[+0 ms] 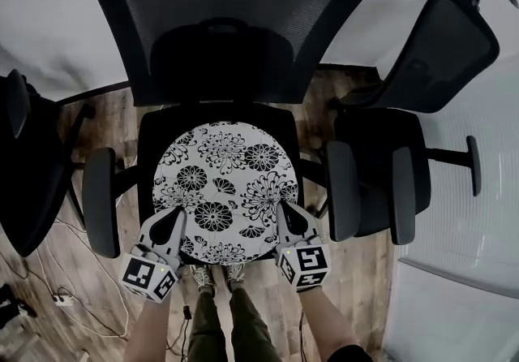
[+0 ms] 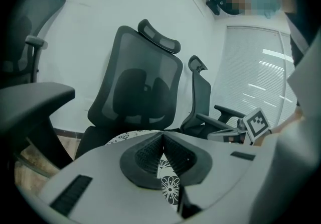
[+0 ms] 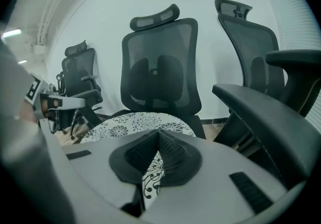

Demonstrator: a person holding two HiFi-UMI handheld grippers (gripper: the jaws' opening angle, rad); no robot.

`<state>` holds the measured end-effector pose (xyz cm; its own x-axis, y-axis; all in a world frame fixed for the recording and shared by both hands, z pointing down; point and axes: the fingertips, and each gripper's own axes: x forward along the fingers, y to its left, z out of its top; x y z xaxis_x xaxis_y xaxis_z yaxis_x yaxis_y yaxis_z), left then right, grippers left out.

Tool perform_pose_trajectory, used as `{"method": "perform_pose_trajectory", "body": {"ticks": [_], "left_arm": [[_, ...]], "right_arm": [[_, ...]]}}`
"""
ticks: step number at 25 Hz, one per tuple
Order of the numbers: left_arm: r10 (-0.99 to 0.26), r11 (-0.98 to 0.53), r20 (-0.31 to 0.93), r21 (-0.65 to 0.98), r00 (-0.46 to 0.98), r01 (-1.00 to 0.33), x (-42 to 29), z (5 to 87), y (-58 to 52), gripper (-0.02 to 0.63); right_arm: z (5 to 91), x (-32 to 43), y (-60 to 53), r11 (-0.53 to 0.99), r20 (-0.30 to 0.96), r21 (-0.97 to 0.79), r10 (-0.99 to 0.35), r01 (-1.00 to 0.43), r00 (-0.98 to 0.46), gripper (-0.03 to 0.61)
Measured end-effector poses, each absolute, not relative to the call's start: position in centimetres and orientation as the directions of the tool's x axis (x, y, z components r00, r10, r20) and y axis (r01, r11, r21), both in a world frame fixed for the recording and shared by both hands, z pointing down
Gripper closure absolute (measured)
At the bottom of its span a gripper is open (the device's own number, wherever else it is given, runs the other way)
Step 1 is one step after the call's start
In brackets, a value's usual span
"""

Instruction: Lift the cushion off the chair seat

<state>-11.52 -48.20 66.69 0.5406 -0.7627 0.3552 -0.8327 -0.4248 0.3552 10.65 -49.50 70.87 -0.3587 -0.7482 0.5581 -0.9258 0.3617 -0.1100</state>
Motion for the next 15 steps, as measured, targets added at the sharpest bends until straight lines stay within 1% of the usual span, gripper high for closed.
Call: {"method": "perform_pose_trajectory", "body": {"ticks": [10,15], "left_arm": [[-0.737,-0.386,0.422,0.379,0.528,-0.841,-11.6,72.3,-47.7,0.603],[-0.729,-0.383,0.438,0.376,0.526,-0.844,-11.5,73.1,-47.7,0.601]], "right_arm": [[74.9,10.7,-49.7,0.358,0.598,-0.102,-0.724,-0.928,-0.345,0.561],[75.8,11.7,-49.8,0.32,0.62,-0.066,-0.729,-0.945,-0.29,0.561]]}}
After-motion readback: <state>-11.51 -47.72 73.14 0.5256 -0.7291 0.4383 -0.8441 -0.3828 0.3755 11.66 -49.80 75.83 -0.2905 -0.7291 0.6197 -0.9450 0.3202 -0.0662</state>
